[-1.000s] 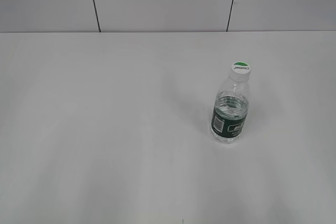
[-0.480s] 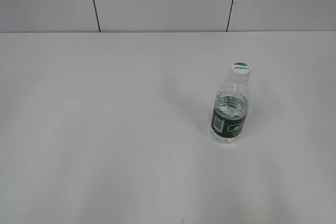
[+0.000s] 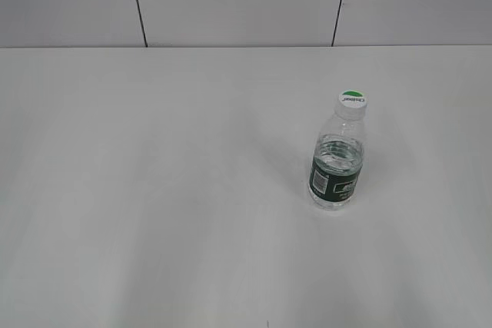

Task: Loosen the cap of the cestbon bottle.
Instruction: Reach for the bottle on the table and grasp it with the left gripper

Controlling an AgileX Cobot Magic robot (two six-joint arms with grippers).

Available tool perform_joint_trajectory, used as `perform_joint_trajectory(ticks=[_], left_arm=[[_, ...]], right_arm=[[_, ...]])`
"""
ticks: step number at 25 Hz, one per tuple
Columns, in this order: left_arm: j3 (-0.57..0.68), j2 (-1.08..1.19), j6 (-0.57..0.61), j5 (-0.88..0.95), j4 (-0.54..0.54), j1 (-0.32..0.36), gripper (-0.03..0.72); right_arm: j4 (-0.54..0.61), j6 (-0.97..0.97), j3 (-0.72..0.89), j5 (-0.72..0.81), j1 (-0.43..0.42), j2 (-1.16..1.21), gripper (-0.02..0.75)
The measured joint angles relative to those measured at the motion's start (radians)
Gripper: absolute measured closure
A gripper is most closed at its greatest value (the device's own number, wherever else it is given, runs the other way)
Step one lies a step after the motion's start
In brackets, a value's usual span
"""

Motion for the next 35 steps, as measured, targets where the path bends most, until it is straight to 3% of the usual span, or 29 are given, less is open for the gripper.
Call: perform_joint_trajectory(ticks=[9, 23, 31, 35], left_arm=[[0.147, 0.319, 0.002, -0.568, -0.007, 0.000, 0.161], [0.153, 0.933, -0.036, -1.139, -0.011, 0.000, 0.161], [0.153, 1.178, -0.147, -1.428, 0.184, 0.000, 0.161], [0.149, 1.318, -0.166, -1.566, 0.229, 0.000, 0.161]], right_arm=[[0.000, 0.000, 0.000, 0.000, 0.000, 0.000, 0.169], [0.000, 0.000, 0.000, 0.000, 0.000, 0.000, 0.169], [0.000, 0.000, 0.000, 0.000, 0.000, 0.000, 0.169], [0.000, 0.000, 0.000, 0.000, 0.000, 0.000, 0.169]])
